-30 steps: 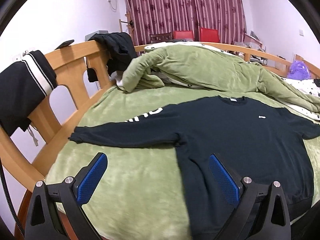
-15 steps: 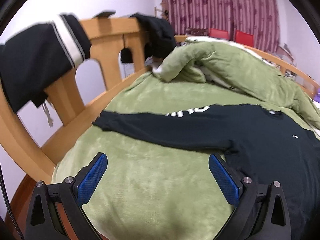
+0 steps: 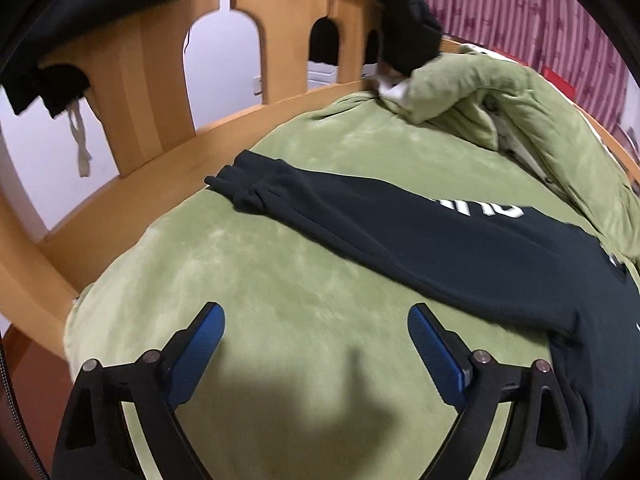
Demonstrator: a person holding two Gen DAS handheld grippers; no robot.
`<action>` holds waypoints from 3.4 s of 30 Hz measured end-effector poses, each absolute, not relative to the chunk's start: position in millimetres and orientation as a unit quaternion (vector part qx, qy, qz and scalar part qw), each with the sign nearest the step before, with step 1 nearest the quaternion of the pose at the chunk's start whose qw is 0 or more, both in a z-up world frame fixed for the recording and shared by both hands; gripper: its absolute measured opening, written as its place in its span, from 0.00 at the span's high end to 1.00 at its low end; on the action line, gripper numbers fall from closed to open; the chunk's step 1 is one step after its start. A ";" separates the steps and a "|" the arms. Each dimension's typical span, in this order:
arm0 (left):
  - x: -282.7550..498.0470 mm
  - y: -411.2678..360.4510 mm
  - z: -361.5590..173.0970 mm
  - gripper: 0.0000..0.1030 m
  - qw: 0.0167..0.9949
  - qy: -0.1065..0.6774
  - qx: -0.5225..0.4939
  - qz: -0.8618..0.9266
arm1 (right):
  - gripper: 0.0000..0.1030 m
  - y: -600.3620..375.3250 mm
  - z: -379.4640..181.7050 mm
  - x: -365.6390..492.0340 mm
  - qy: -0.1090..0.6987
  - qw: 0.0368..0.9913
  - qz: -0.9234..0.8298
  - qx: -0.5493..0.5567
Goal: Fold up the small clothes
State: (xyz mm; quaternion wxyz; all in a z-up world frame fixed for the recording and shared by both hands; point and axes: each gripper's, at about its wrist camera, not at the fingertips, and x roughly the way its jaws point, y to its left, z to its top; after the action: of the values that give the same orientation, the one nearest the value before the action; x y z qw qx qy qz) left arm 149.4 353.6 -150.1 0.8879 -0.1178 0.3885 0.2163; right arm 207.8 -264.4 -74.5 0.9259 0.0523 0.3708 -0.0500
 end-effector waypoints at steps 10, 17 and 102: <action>221.9 417.7 -201.3 0.35 0.863 0.405 -0.207 0.219 | 0.01 -227.4 -105.3 223.7 0.354 0.933 -0.055 0.024; 250.2 433.6 -212.2 0.38 0.865 0.394 -0.215 0.226 | 0.00 -221.8 -123.3 218.5 0.355 0.933 -0.061 0.020; 236.5 60.5 -135.6 0.41 0.928 0.372 -0.027 -0.010 | 0.54 -231.1 -118.5 229.1 0.370 0.927 0.064 -0.009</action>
State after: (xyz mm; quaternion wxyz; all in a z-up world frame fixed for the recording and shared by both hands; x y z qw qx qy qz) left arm 236.5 60.5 -135.6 0.9277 -0.0266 0.3722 -0.0101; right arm 229.1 -231.1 -118.5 0.9268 -0.0094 0.3698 0.0641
